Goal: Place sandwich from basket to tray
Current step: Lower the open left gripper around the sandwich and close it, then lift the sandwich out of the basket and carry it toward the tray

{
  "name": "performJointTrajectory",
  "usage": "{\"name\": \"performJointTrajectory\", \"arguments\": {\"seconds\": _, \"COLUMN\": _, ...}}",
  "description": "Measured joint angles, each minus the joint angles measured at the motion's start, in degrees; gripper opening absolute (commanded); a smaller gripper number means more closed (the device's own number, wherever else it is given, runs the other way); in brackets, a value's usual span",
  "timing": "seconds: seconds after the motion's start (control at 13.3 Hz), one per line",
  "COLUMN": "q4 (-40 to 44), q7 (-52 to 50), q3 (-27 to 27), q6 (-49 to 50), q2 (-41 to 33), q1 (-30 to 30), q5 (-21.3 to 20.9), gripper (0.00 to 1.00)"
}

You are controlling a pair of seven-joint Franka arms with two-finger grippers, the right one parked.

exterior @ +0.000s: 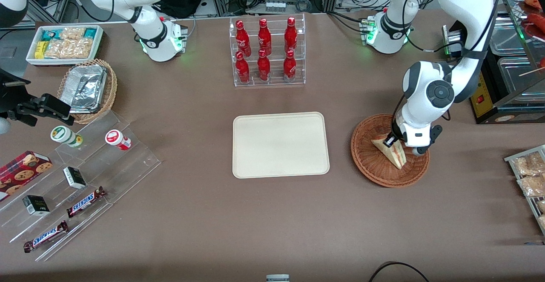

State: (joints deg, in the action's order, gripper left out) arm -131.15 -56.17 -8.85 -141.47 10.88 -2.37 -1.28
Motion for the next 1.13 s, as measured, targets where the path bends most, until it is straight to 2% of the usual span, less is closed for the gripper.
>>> {"name": "performJointTrajectory", "arguments": {"seconds": 0.45, "q4": 12.3, "q7": 3.3, "q3": -0.9, "q6": 23.2, "q2": -3.1, "q1": -2.0, "q5": 0.0, "gripper": 0.10}}
{"name": "performJointTrajectory", "arguments": {"seconds": 0.75, "q4": 15.2, "q7": 5.1, "q3": -1.2, "q6": 25.1, "q2": -0.8, "q1": -9.1, "q5": -0.1, "gripper": 0.06}}
{"name": "performJointTrajectory", "arguments": {"seconds": 1.13, "q4": 23.6, "q7": 8.3, "q3": -1.4, "q6": 25.1, "q2": 7.5, "q1": -17.2, "q5": -0.1, "gripper": 0.06}}
